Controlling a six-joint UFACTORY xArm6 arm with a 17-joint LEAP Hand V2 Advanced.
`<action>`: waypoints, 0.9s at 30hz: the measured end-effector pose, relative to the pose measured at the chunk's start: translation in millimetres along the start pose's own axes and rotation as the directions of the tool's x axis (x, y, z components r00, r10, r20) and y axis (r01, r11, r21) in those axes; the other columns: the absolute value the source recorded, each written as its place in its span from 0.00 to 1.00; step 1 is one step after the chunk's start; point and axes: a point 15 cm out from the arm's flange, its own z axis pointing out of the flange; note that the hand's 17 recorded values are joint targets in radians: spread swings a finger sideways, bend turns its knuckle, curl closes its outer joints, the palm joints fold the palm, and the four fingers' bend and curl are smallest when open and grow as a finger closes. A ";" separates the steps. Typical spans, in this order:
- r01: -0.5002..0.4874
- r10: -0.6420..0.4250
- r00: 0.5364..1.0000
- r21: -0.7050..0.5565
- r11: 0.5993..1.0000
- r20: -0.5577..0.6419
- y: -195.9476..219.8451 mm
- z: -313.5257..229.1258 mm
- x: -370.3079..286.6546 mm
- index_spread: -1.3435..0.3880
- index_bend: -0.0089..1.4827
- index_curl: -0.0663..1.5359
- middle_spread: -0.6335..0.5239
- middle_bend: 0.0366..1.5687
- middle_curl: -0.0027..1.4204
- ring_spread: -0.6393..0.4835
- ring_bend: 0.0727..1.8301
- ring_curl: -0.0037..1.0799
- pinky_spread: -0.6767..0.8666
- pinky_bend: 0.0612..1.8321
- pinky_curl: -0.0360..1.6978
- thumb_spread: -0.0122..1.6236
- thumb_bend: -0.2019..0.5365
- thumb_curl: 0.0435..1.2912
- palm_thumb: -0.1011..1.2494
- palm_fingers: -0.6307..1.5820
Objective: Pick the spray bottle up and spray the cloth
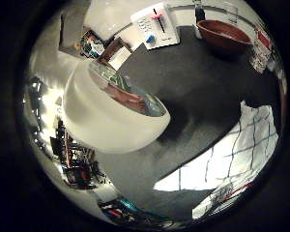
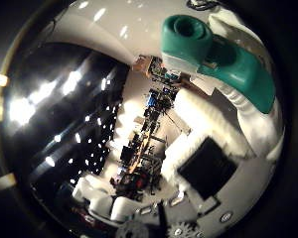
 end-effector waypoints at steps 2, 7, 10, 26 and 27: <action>-0.009 0.008 0.999 -0.036 0.999 -0.042 7.9 -1.0 9.1 0.56 0.35 0.57 0.43 0.55 0.54 0.47 0.42 0.52 0.51 0.16 0.49 0.72 0.23 0.24 0.60 0.38; -0.037 0.030 0.994 -0.066 0.997 -0.102 14.8 -12.1 26.3 0.57 0.30 0.49 0.47 0.44 0.46 0.54 0.33 0.42 0.67 0.13 0.41 0.70 0.24 0.23 0.57 0.38; -0.049 0.043 0.994 -0.065 0.997 -0.100 15.8 -18.4 31.1 0.57 0.28 0.45 0.49 0.39 0.42 0.57 0.29 0.39 0.70 0.11 0.38 0.70 0.25 0.22 0.57 0.39; -0.060 0.048 0.992 -0.101 0.993 -0.113 31.7 -40.6 33.2 0.58 0.20 0.37 0.51 0.29 0.34 0.63 0.17 0.27 0.69 0.07 0.24 0.70 0.24 0.21 0.54 0.44; -0.059 0.046 0.992 -0.104 0.993 -0.117 32.3 -42.1 34.1 0.58 0.20 0.36 0.51 0.28 0.33 0.63 0.16 0.27 0.69 0.07 0.23 0.70 0.25 0.21 0.54 0.44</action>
